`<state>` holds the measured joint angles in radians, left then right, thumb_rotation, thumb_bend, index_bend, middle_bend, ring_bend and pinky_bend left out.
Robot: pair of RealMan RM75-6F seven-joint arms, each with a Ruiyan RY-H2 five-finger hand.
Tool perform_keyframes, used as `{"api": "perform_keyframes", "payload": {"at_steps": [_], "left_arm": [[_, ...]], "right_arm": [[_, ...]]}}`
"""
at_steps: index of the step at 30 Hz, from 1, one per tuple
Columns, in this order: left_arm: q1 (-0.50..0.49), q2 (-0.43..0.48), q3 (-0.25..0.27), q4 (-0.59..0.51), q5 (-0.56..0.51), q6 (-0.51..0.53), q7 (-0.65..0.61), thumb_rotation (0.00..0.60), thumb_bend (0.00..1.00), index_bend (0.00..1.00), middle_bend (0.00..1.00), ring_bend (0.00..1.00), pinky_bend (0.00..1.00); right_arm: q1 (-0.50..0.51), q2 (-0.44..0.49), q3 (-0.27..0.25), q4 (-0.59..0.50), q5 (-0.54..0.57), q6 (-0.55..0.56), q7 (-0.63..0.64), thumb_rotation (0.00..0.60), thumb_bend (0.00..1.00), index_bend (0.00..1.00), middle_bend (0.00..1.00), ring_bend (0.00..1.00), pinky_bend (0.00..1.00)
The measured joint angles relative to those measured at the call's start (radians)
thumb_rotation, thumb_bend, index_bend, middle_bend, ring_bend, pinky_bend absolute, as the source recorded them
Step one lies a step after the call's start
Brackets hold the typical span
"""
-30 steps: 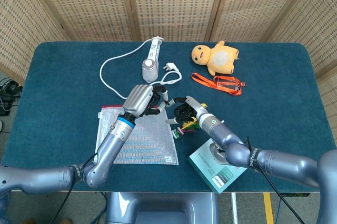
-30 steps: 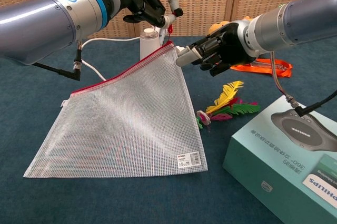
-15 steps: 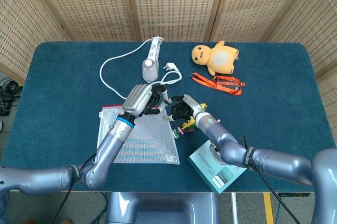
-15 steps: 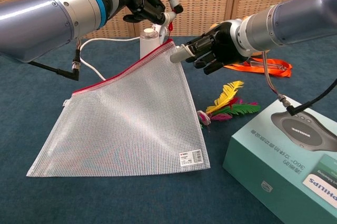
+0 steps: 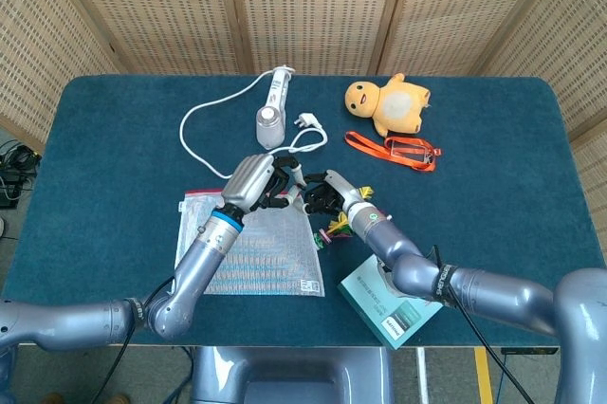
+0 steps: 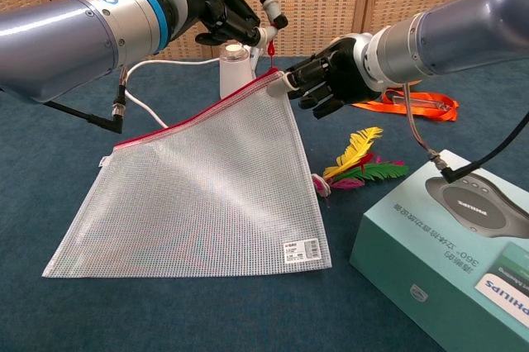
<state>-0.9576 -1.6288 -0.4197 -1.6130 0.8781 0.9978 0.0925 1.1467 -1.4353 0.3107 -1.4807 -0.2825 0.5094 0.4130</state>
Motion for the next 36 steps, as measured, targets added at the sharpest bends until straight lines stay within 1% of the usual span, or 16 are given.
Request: {"api": "perform_keyframes", "payload": {"at_steps": [6, 9, 13, 21, 31, 36], "left_arm": [[0.002, 0.006, 0.0, 0.0, -0.004, -0.003, -0.004, 0.6, 0.86, 0.77, 0.9, 0.89, 0.94], [0.003, 0.006, 0.003, 0.007, -0.004, -0.003, -0.004, 0.6, 0.86, 0.78, 0.9, 0.89, 0.94], [0.007, 0.006, 0.007, 0.022, -0.005, 0.0, -0.005, 0.6, 0.86, 0.8, 0.9, 0.89, 0.94], [0.038, 0.029, 0.015, 0.045, -0.007, -0.005, -0.04, 0.6, 0.87, 0.81, 0.9, 0.89, 0.94], [0.112, 0.096, 0.044, 0.061, 0.015, -0.013, -0.108, 0.6, 0.87, 0.81, 0.9, 0.89, 0.94], [0.139, 0.117, 0.064, 0.086, 0.023, -0.031, -0.135, 0.6, 0.87, 0.81, 0.9, 0.89, 0.94]], "right_arm": [[-0.014, -0.005, 0.012, -0.001, -0.013, 0.003, -0.007, 0.6, 0.68, 0.69, 0.9, 0.84, 1.0], [-0.025, -0.006, 0.024, -0.012, -0.03, 0.017, -0.006, 0.6, 0.71, 0.72, 0.91, 0.85, 1.0], [-0.053, -0.002, 0.048, -0.044, -0.073, 0.043, -0.002, 0.6, 0.72, 0.73, 0.91, 0.85, 1.0], [-0.125, 0.021, 0.092, -0.133, -0.157, 0.103, 0.014, 0.6, 0.72, 0.74, 0.92, 0.86, 1.0], [-0.239, 0.095, 0.151, -0.251, -0.235, 0.133, 0.074, 0.6, 0.73, 0.75, 0.92, 0.86, 1.0], [-0.274, 0.124, 0.173, -0.282, -0.259, 0.132, 0.098, 0.6, 0.74, 0.75, 0.92, 0.86, 1.0]]}}
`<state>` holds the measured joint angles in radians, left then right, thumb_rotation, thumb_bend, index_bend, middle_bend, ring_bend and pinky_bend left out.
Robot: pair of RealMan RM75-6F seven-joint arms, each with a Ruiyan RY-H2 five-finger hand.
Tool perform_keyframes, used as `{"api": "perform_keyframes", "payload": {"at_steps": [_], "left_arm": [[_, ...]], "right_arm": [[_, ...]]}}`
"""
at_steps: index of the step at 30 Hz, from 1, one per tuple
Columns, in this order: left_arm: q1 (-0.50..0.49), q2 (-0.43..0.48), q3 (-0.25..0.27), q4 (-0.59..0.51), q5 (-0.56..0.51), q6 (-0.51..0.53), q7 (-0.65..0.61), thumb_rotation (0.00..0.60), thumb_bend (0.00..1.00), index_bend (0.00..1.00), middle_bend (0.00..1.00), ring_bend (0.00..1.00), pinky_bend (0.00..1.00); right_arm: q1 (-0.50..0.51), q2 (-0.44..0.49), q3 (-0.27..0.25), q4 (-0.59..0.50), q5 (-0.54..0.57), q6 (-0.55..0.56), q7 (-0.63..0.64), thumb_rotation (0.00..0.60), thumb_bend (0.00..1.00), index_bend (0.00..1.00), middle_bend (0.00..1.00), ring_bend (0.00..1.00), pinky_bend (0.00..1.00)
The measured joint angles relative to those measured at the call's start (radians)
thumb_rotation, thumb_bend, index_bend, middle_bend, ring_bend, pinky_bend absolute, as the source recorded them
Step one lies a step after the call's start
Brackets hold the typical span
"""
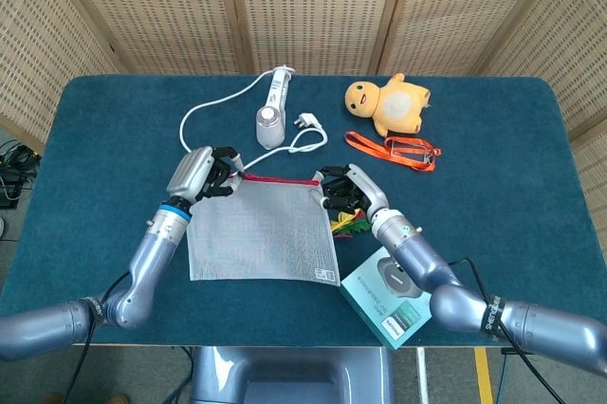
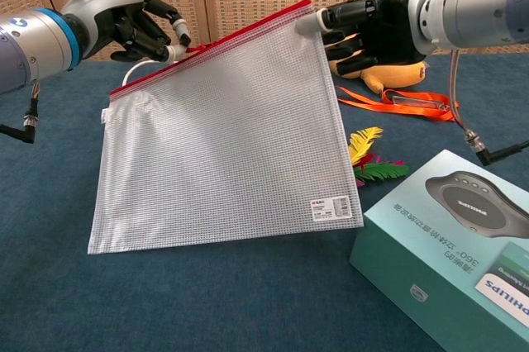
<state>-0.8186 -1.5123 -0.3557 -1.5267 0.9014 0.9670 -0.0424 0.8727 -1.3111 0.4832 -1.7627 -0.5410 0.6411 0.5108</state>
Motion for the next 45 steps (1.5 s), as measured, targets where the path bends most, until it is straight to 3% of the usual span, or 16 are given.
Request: {"api": "perform_keyframes", "payload": {"at_steps": [7, 16, 26, 34, 35, 37, 39, 41, 42, 45], "left_arm": [[0.037, 0.027, 0.019, 0.049, 0.011, -0.025, -0.045, 0.6, 0.87, 0.81, 0.9, 0.89, 0.94], [0.084, 0.097, 0.035, 0.08, 0.025, -0.038, -0.069, 0.6, 0.87, 0.8, 0.9, 0.89, 0.94], [0.128, 0.188, 0.041, 0.079, 0.024, -0.052, -0.072, 0.6, 0.87, 0.8, 0.9, 0.89, 0.94], [0.132, 0.188, 0.04, 0.088, 0.026, -0.068, -0.089, 0.6, 0.85, 0.75, 0.9, 0.89, 0.93], [0.132, 0.185, 0.039, 0.091, 0.026, -0.07, -0.094, 0.6, 0.8, 0.69, 0.89, 0.88, 0.93], [0.131, 0.18, 0.04, 0.098, 0.029, -0.075, -0.096, 0.6, 0.57, 0.42, 0.86, 0.87, 0.91], [0.131, 0.182, 0.047, 0.102, 0.033, -0.088, -0.092, 0.6, 0.15, 0.07, 0.83, 0.84, 0.89], [0.129, 0.189, 0.052, 0.103, 0.033, -0.097, -0.082, 0.6, 0.01, 0.0, 0.81, 0.83, 0.88], [0.13, 0.194, 0.053, 0.102, 0.034, -0.098, -0.078, 0.6, 0.0, 0.0, 0.8, 0.83, 0.88], [0.136, 0.21, 0.052, 0.091, 0.041, -0.087, -0.075, 0.6, 0.0, 0.0, 0.8, 0.83, 0.88]], "right_arm": [[-0.027, 0.044, 0.028, -0.018, -0.016, -0.009, 0.019, 0.6, 0.74, 0.75, 0.93, 0.86, 1.0], [-0.058, 0.084, 0.022, -0.004, -0.02, -0.016, 0.023, 0.6, 0.74, 0.75, 0.93, 0.86, 1.0], [-0.059, 0.084, 0.008, 0.013, -0.012, -0.015, 0.012, 0.6, 0.74, 0.75, 0.92, 0.86, 1.0], [-0.054, 0.061, 0.001, 0.027, -0.011, -0.01, 0.009, 0.6, 0.73, 0.74, 0.92, 0.86, 1.0], [-0.054, 0.059, 0.0, 0.03, -0.01, -0.009, 0.009, 0.6, 0.69, 0.72, 0.92, 0.86, 1.0], [-0.054, 0.054, -0.002, 0.036, -0.007, -0.002, 0.007, 0.6, 0.53, 0.61, 0.92, 0.86, 1.0], [-0.053, 0.052, -0.015, 0.042, -0.019, 0.012, -0.015, 0.6, 0.24, 0.32, 0.9, 0.85, 1.0], [-0.051, 0.05, -0.033, 0.047, -0.034, 0.03, -0.05, 0.6, 0.08, 0.12, 0.89, 0.85, 1.0], [-0.049, 0.049, -0.043, 0.05, -0.043, 0.041, -0.072, 0.6, 0.04, 0.07, 0.89, 0.85, 1.0], [-0.047, 0.048, -0.073, 0.051, -0.07, 0.099, -0.15, 0.6, 0.02, 0.04, 0.89, 0.85, 1.0]]}}
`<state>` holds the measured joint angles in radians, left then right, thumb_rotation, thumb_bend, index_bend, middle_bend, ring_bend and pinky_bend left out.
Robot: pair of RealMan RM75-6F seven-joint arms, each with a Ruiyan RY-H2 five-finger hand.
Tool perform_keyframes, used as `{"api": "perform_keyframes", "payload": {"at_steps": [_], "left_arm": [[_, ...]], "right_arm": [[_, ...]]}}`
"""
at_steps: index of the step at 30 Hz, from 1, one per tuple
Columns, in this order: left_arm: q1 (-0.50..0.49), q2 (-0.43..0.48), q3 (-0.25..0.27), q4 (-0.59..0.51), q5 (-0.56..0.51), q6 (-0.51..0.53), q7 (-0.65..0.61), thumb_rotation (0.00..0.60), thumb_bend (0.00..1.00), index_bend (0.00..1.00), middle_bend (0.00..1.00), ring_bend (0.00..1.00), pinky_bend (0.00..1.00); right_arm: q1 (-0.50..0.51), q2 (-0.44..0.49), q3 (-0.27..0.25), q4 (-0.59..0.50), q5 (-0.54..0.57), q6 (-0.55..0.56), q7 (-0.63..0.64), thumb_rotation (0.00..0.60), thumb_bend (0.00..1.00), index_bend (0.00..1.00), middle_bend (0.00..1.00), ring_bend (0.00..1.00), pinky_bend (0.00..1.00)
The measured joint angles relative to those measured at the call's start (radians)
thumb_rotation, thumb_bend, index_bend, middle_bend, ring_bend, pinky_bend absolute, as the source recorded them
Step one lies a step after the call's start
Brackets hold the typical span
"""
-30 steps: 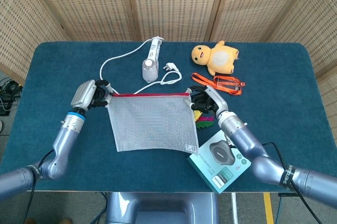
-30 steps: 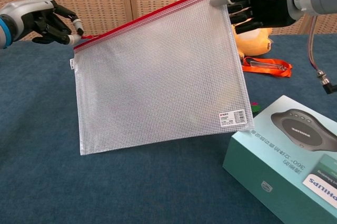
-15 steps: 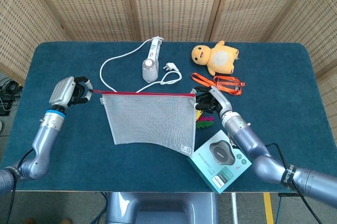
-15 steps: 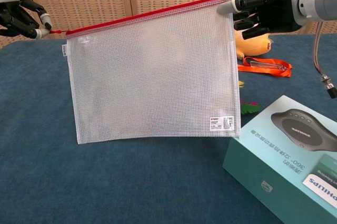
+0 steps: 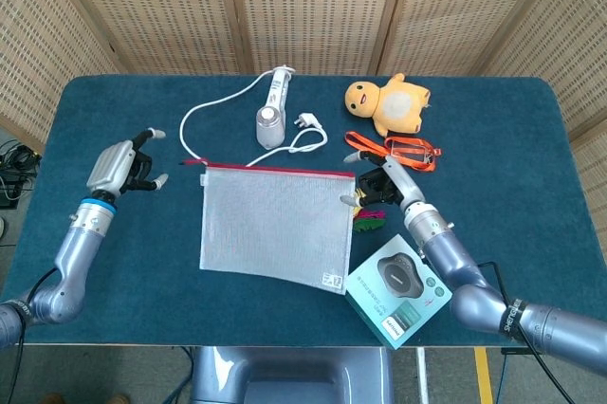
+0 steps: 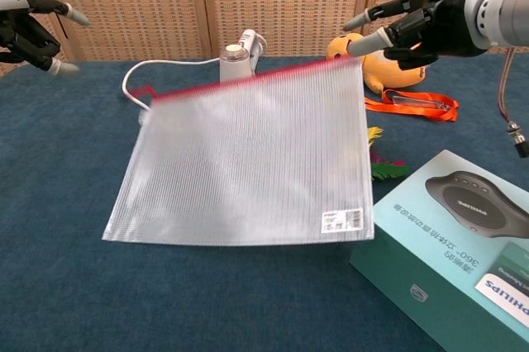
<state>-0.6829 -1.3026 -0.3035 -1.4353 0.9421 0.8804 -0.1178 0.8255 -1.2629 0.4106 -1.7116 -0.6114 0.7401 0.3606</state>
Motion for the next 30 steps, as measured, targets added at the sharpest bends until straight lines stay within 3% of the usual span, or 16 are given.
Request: {"api": "perform_keyframes", "payload": {"at_steps": [8, 11, 13, 15, 18, 21, 24, 30], "left_arm": [[0.046, 0.067, 0.004, -0.074, 0.062, 0.099, 0.018, 0.6, 0.0, 0.0, 0.78, 0.82, 0.88], [0.072, 0.088, 0.013, -0.097, 0.103, 0.165, 0.042, 0.6, 0.0, 0.0, 0.72, 0.76, 0.83], [0.094, 0.104, 0.025, -0.114, 0.133, 0.218, 0.07, 0.6, 0.0, 0.0, 0.59, 0.62, 0.7], [0.131, 0.127, 0.046, -0.142, 0.165, 0.294, 0.127, 0.6, 0.0, 0.0, 0.33, 0.35, 0.45], [0.197, 0.167, 0.084, -0.208, 0.198, 0.404, 0.231, 0.6, 0.0, 0.0, 0.05, 0.05, 0.17], [0.274, 0.21, 0.125, -0.292, 0.214, 0.485, 0.307, 0.6, 0.0, 0.0, 0.0, 0.0, 0.01], [0.345, 0.244, 0.168, -0.357, 0.225, 0.546, 0.344, 0.6, 0.0, 0.0, 0.0, 0.0, 0.0], [0.474, 0.258, 0.257, -0.392, 0.299, 0.673, 0.36, 0.6, 0.0, 0.0, 0.0, 0.0, 0.0]], "right_arm": [[-0.062, 0.054, -0.045, -0.068, -0.101, 0.111, -0.071, 0.6, 0.02, 0.06, 0.88, 0.84, 1.0], [-0.089, 0.073, -0.073, -0.07, -0.162, 0.157, -0.116, 0.6, 0.02, 0.12, 0.84, 0.81, 0.99], [-0.11, 0.083, -0.102, -0.059, -0.224, 0.207, -0.165, 0.6, 0.02, 0.14, 0.77, 0.74, 0.91], [-0.133, 0.089, -0.133, -0.043, -0.298, 0.264, -0.216, 0.6, 0.02, 0.14, 0.61, 0.57, 0.67], [-0.183, 0.099, -0.188, -0.011, -0.446, 0.377, -0.282, 0.6, 0.01, 0.13, 0.39, 0.31, 0.29], [-0.244, 0.107, -0.239, 0.025, -0.589, 0.508, -0.331, 0.6, 0.0, 0.11, 0.18, 0.07, 0.04], [-0.314, 0.117, -0.29, 0.068, -0.709, 0.631, -0.379, 0.6, 0.0, 0.1, 0.03, 0.0, 0.0], [-0.458, 0.149, -0.386, 0.126, -0.866, 0.8, -0.449, 0.6, 0.0, 0.08, 0.0, 0.0, 0.0]]}}
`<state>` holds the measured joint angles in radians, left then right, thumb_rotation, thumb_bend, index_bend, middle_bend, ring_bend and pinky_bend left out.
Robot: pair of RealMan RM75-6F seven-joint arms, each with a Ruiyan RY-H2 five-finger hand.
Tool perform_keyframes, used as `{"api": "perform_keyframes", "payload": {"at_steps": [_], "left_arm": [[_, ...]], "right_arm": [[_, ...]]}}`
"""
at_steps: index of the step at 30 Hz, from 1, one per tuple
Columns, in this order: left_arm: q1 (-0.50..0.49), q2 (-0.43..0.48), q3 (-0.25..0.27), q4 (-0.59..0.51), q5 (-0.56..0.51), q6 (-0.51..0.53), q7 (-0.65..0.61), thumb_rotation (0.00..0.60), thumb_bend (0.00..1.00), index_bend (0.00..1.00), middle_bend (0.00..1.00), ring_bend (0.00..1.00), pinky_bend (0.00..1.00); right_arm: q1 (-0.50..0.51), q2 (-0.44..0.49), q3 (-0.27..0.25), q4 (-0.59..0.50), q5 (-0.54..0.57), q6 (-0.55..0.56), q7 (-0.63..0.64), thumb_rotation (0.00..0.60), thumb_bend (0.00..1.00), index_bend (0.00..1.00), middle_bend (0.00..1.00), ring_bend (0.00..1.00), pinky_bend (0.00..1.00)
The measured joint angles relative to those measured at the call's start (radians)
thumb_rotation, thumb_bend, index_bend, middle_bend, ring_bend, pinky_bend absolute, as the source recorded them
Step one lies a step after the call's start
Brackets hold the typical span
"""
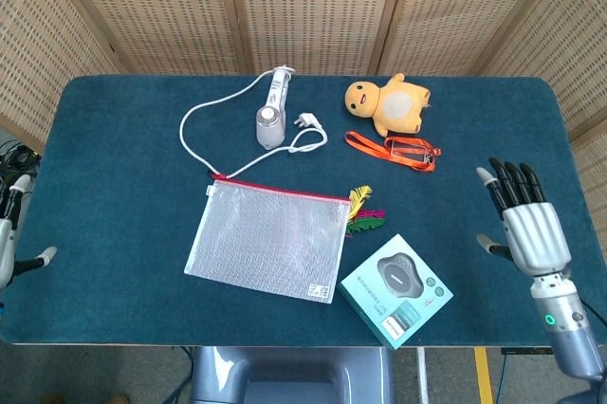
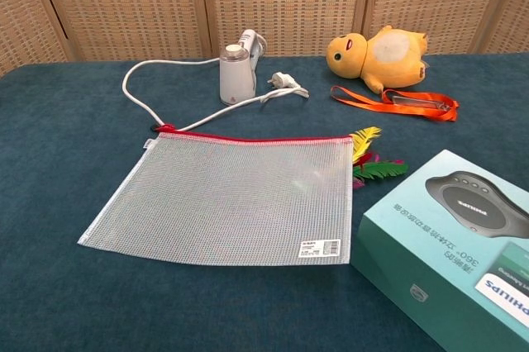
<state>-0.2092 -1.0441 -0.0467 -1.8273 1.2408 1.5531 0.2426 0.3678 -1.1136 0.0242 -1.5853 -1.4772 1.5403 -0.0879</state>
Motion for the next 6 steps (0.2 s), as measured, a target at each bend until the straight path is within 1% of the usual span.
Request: {"api": "perform_keyframes", "payload": {"at_steps": [6], "left_arm": [[0.096, -0.043, 0.048, 0.052, 0.09, 0.106, -0.006, 0.6, 0.0, 0.0, 0.0, 0.0, 0.0]], "right_arm": [[-0.102, 0.021, -0.04, -0.002, -0.037, 0.08, -0.013, 0.6, 0.0, 0.07, 0.0, 0.0, 0.0]]}}
